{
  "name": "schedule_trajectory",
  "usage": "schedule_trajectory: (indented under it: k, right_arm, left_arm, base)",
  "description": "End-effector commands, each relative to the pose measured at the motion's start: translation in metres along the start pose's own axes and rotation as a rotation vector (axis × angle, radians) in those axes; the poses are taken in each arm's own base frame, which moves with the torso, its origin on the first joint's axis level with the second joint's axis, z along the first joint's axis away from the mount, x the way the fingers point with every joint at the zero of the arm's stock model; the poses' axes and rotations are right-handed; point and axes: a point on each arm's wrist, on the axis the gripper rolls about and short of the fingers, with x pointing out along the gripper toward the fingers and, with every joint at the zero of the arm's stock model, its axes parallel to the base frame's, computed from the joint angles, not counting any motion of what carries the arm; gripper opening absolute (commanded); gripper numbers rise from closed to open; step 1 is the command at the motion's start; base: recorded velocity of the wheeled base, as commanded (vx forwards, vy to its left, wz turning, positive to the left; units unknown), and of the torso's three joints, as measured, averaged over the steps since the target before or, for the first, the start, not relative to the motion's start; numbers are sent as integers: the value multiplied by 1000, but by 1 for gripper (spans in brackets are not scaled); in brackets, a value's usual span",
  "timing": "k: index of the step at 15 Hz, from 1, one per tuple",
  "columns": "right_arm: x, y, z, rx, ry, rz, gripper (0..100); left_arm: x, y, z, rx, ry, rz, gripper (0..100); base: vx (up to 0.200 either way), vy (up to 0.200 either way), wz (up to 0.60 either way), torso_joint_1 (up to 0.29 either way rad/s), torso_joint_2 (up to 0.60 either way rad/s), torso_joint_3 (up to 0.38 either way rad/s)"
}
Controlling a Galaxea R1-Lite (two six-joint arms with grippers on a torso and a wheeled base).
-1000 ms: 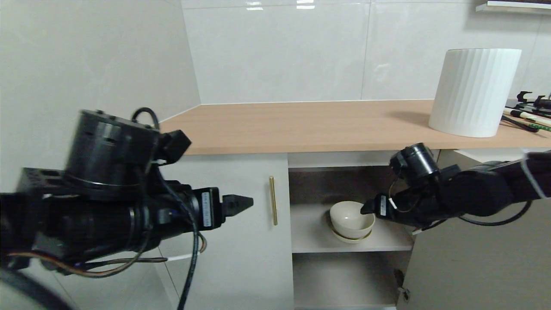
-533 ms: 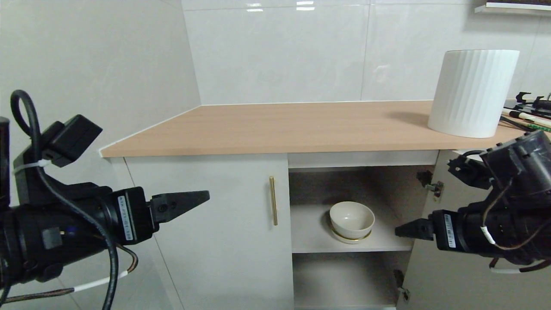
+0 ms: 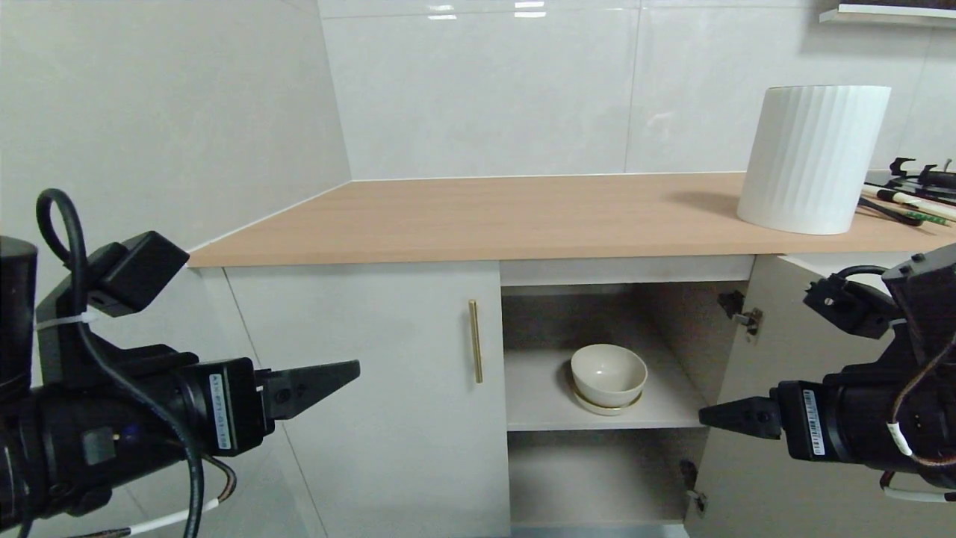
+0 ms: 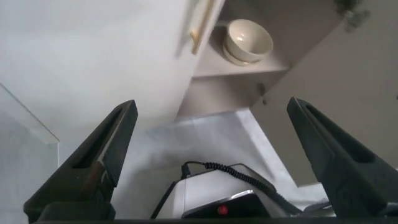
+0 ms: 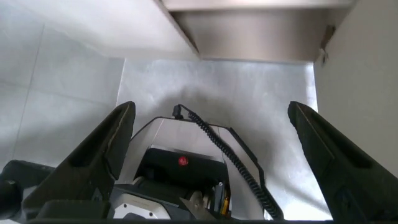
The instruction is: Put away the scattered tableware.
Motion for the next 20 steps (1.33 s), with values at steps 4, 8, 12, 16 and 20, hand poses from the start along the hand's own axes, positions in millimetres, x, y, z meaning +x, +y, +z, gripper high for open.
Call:
schedule_trajectory:
  k: [4,8,12,16,20]
  right_arm:
    - [2,0,-2,-6,11,-4,100]
    - [4,0,-3,-7,20,-8,100]
    - [4,-1,-4,-8,22,-12,100]
    - [2,-2,-3,-7,-5,-38,100]
    - [-1,-7,-11,-8,-2,-52,100]
  left_arm:
    - [3,1,-4,3,20,6,100]
    - [4,1,-7,7,33,4,100]
    - [8,1,-8,9,47,13,100]
    - [8,1,-8,9,46,11,100]
    - [7,1,-8,10,43,11,100]
  base:
    - [-200,0,0,0,6,4]
    - [-200,0,0,5,2,2]
    - [-150,0,0,3,3,-1]
    - [0,0,0,0,0,0]
    - [0,0,0,0,0,0]
